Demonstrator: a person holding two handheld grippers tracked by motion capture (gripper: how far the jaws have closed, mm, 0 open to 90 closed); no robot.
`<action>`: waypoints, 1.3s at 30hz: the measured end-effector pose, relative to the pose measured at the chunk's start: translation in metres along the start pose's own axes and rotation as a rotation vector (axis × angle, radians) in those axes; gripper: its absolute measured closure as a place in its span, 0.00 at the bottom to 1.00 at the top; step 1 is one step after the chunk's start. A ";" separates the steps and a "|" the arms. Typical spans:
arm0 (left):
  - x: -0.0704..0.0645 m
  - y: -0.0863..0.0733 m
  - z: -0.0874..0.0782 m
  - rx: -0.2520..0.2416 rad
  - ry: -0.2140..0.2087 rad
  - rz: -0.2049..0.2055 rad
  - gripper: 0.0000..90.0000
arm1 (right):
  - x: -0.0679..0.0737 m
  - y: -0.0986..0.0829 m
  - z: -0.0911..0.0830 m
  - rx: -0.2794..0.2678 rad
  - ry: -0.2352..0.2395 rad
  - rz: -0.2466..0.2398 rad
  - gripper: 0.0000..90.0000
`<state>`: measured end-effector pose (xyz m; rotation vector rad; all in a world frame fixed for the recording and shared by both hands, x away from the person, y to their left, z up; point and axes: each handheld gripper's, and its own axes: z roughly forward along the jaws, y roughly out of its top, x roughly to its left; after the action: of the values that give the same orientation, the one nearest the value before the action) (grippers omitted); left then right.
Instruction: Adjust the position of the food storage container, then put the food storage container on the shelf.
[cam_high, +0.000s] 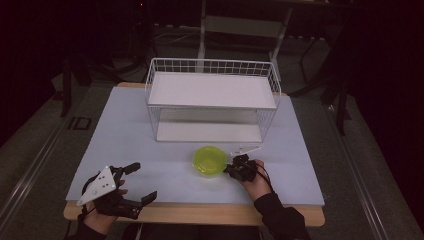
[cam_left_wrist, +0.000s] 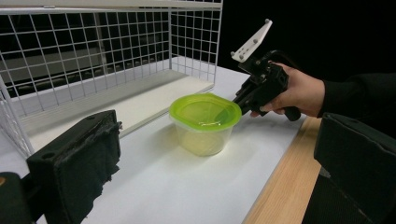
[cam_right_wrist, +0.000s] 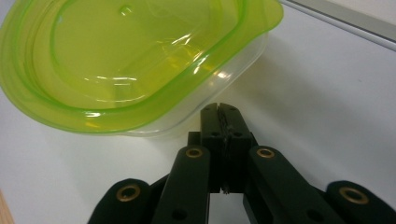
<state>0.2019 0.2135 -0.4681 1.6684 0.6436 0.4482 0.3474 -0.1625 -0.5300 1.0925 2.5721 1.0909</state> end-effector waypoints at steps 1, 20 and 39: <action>0.000 0.000 0.000 0.000 -0.001 -0.003 0.02 | 0.000 0.001 0.001 0.000 0.002 -0.002 0.99; 0.001 0.000 -0.001 -0.001 -0.003 -0.010 0.02 | 0.015 0.013 0.005 -0.015 -0.010 -0.059 0.93; 0.001 0.002 0.002 0.008 -0.025 -0.018 0.02 | 0.018 -0.003 -0.064 -0.134 -0.025 -0.102 0.26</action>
<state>0.2040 0.2125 -0.4669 1.6715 0.6424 0.4117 0.3074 -0.1882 -0.4828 0.9277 2.4657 1.1966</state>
